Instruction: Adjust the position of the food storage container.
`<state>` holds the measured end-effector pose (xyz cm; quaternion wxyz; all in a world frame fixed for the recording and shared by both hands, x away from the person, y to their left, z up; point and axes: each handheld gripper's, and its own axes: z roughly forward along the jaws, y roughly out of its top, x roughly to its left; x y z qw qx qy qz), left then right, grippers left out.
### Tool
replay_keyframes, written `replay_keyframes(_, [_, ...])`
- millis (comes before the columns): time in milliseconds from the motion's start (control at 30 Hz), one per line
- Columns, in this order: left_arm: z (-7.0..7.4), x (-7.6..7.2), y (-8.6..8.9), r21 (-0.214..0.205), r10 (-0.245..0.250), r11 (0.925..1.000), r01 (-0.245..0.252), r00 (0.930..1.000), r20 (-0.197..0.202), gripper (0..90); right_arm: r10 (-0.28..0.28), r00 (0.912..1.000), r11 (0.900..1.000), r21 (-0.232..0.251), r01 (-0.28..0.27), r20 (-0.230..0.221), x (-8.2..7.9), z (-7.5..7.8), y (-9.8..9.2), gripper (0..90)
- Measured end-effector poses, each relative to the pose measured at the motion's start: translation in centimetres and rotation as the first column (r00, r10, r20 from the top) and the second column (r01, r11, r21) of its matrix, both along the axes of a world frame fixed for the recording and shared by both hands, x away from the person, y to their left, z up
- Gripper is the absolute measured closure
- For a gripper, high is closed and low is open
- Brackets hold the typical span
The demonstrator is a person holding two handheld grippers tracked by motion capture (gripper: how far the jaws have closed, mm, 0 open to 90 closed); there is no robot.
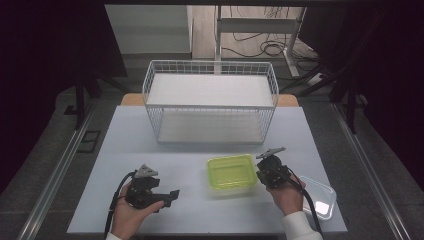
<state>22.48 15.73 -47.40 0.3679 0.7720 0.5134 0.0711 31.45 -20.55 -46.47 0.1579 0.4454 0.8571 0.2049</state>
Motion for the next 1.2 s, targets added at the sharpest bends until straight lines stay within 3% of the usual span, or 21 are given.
replay_keyframes(300, [-0.1, 0.0, -0.1, 0.004, 0.000, 1.0000, 0.000, 1.0000, -0.002, 17.9, -0.019, 0.9998, 0.9996, -0.022, 0.019, -0.001, 0.1, -0.4, 0.1, 89.0])
replay_keyframes(800, [-0.2, 0.0, 0.1, 0.004, 0.005, 1.0000, -0.005, 1.0000, -0.002, 17.9, 0.024, 0.9996, 0.9996, 0.018, -0.024, -0.012, -0.5, -0.5, 1.7, 89.0])
replay_keyframes(1200, [-0.4, 0.1, 0.1, 0.010, 0.005, 0.9999, -0.005, 1.0000, -0.005, 17.9, 0.074, 0.9970, 0.9973, 0.003, -0.074, 0.022, -0.7, -0.9, 4.0, 89.0])
